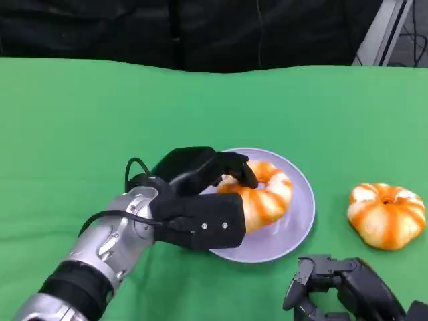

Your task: Grasp the bread from the table and place it into the plate.

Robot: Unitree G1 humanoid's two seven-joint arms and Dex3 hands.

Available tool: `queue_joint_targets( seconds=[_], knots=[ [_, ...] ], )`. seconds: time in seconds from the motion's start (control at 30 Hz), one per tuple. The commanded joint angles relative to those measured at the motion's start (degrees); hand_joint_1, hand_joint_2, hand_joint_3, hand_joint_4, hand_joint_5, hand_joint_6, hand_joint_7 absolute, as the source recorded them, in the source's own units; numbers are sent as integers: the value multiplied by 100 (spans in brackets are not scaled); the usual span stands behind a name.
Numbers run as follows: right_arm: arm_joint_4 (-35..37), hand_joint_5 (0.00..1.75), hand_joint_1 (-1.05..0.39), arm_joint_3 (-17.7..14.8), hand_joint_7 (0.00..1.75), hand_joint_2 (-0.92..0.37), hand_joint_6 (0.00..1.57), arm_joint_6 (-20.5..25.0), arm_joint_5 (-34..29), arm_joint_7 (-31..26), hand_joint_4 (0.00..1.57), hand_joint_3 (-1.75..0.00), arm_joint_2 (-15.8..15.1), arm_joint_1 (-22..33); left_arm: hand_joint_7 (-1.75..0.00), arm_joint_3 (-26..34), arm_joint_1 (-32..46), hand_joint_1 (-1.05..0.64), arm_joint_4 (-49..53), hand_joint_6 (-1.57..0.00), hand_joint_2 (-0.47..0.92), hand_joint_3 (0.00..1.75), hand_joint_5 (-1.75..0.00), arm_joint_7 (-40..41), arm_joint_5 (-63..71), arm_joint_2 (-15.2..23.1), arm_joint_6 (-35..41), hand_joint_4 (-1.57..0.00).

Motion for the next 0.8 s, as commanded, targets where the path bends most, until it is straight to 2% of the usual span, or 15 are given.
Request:
queue_joint_targets(
  seconds=[0.03, 0.1, 0.13, 0.17, 0.33, 0.57, 0.8],
  knots=[
    [-46, 145, -15, 14, 112, -59, 88, 6, -9, -34, 84, -101, -36, 67, -1, 17, -178, -60, 124, -51, 92, 23, -4, 1, -28, 85, -143, -62],
    [-47, 145, -15, 19, 112, -59, 88, 21, -4, -40, 84, -101, -34, 67, 0, 91, -184, -61, 115, -50, 92, 24, -2, -254, -211, 76, -106, -62],
    [-49, 146, -14, 21, 112, -59, 89, 27, -11, -50, 84, -101, -32, 68, 0, 163, -179, -74, 99, -38, 92, 45, -1, -484, -394, 70, -85, -48],
    [-47, 146, -14, 24, 113, -59, 89, 24, -6, -49, 84, -101, -28, 67, 0, 235, -171, -79, 103, -34, 92, 54, -1, -675, -571, 68, -101, -42],
    [3, 147, -13, 25, 114, -58, 88, -26, 22, -42, 83, -103, -13, 46, 0, 342, -178, -94, 102, -21, 92, 77, 0, -1100, -883, 120, -86, -28],
    [30, 145, -13, 25, 115, -58, 88, -34, -13, -55, 84, -103, -30, 30, 0, 746, 17, -96, 71, -15, 92, 81, 0, -1458, -1663, 23, -366, -24],
    [36, 146, -13, 34, 114, -59, 88, -35, 28, -37, 84, -102, -20, 44, -1, 1299, 669, -94, -791, -17, 92, 79, -1, -1441, -2456, -165, -117, -26]
  ],
)
